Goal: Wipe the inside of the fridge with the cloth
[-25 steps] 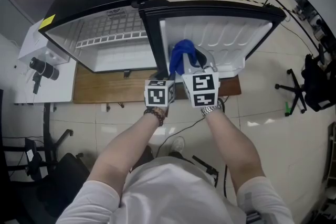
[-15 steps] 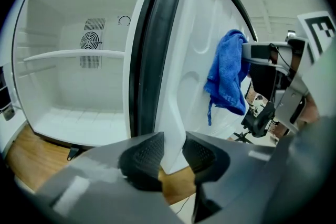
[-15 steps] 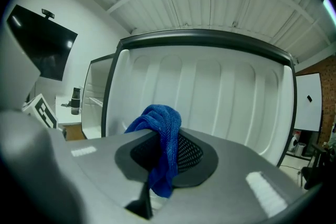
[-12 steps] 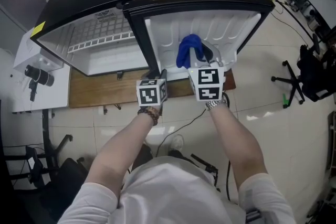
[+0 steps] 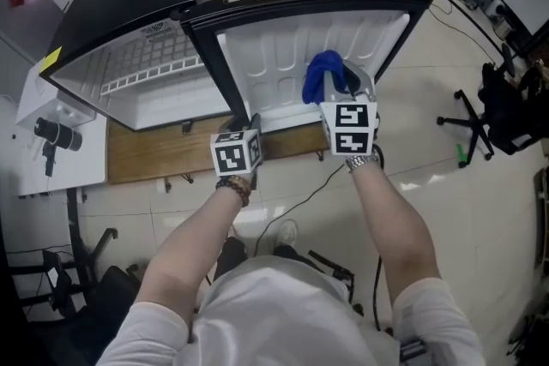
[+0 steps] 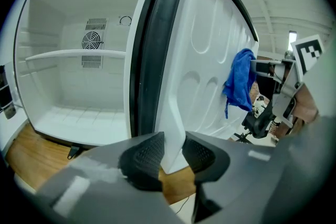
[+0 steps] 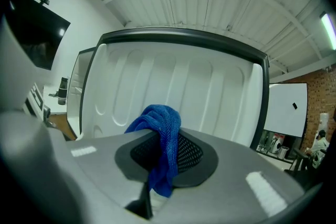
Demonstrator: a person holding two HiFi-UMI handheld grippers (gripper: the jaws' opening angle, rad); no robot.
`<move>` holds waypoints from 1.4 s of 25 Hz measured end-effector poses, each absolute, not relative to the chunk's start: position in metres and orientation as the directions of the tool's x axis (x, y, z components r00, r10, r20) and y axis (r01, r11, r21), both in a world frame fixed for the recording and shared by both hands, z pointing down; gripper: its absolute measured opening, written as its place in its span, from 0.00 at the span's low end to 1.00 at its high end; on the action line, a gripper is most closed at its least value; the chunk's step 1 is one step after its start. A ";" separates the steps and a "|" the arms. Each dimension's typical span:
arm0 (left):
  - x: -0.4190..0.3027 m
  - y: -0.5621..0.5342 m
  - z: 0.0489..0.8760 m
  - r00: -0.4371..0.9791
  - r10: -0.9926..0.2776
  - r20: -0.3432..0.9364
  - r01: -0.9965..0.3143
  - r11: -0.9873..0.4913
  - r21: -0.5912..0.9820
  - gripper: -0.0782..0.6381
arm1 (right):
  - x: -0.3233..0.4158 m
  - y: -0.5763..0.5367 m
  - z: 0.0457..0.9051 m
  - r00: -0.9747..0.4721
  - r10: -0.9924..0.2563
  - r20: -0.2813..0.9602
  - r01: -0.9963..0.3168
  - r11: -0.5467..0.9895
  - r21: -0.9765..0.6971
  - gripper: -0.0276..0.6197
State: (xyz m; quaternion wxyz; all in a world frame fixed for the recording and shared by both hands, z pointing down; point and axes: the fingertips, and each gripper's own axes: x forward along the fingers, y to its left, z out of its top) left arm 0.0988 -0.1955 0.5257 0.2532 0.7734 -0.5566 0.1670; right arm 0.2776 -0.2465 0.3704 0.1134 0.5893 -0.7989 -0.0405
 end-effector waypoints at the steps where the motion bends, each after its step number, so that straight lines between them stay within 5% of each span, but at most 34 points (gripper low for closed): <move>1: 0.099 -0.195 0.526 0.324 -0.776 0.541 -0.946 -0.250 0.207 0.27 | 0.282 -0.247 0.370 -0.271 -0.953 0.133 -0.935 0.294 0.201 0.12; 21: 0.098 -0.195 0.526 0.317 -0.779 0.541 -0.948 -0.241 0.207 0.26 | 0.382 -0.266 0.361 -0.087 -0.989 0.122 -0.966 0.113 0.231 0.12; 35: 0.100 -0.195 0.523 0.339 -0.774 0.534 -0.940 -0.256 0.225 0.27 | 0.286 -0.219 0.365 -0.301 -0.951 0.076 -0.938 0.309 0.157 0.12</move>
